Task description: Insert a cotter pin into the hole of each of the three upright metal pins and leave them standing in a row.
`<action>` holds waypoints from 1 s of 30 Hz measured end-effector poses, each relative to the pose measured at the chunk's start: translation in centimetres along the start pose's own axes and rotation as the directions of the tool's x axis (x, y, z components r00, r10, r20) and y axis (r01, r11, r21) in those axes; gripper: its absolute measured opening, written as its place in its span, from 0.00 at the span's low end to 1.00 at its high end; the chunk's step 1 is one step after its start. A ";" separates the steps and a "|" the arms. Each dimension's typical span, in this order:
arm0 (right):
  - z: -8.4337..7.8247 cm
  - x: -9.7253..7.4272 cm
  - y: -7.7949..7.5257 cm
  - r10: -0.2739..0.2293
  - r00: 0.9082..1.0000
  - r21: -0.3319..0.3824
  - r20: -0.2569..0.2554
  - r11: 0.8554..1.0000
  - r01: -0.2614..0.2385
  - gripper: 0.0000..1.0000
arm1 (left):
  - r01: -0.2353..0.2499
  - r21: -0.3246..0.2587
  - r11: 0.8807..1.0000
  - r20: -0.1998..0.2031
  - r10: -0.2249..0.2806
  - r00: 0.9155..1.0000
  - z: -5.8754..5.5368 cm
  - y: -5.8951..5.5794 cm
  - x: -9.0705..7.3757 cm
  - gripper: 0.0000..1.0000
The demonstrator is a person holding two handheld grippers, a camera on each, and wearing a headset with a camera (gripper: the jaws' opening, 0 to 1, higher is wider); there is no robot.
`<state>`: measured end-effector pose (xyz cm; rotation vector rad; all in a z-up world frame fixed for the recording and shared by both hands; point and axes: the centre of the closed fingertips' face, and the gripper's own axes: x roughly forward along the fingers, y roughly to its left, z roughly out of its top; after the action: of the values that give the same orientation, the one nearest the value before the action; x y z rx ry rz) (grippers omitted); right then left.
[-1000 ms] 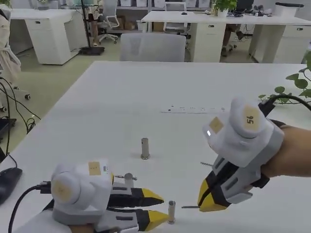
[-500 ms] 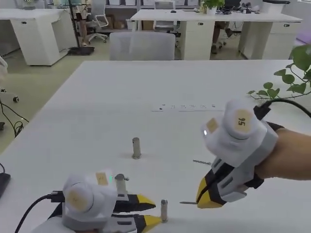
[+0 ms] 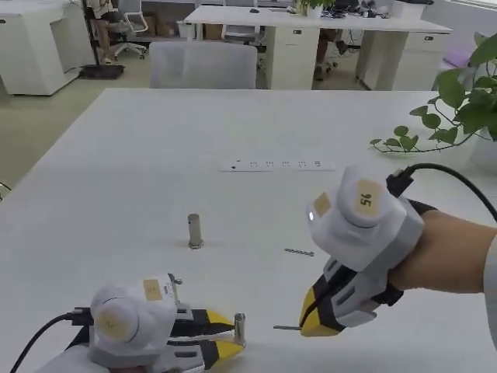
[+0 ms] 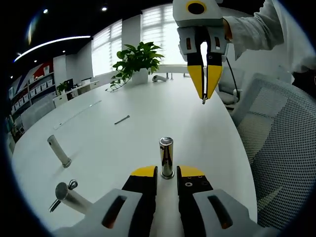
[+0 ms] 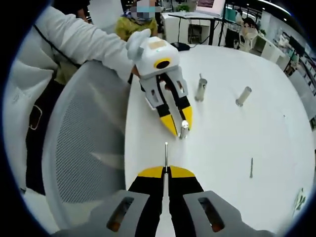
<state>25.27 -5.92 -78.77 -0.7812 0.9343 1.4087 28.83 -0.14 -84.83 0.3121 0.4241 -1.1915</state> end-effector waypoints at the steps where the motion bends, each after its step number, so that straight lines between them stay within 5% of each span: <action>1: 0.0 0.2 -0.1 -0.010 1.000 0.014 -0.005 1.000 0.010 0.03 | 0.001 0.000 1.000 0.002 -0.001 1.000 0.0 0.0 0.1 0.14; 15: 0.7 2.0 -1.4 -0.065 0.998 0.114 0.015 0.992 0.063 0.03 | 0.029 0.021 0.999 0.012 -0.030 0.999 -0.3 0.1 0.5 0.07; 30: 0.5 2.5 -1.7 -0.066 0.998 0.123 0.003 0.990 0.065 0.03 | 0.038 0.036 0.999 0.027 -0.039 0.999 0.0 0.0 0.9 0.08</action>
<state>26.80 -4.39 -80.94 -0.7077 0.9724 1.2837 29.13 -0.90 -85.22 0.3191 0.3866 -1.2404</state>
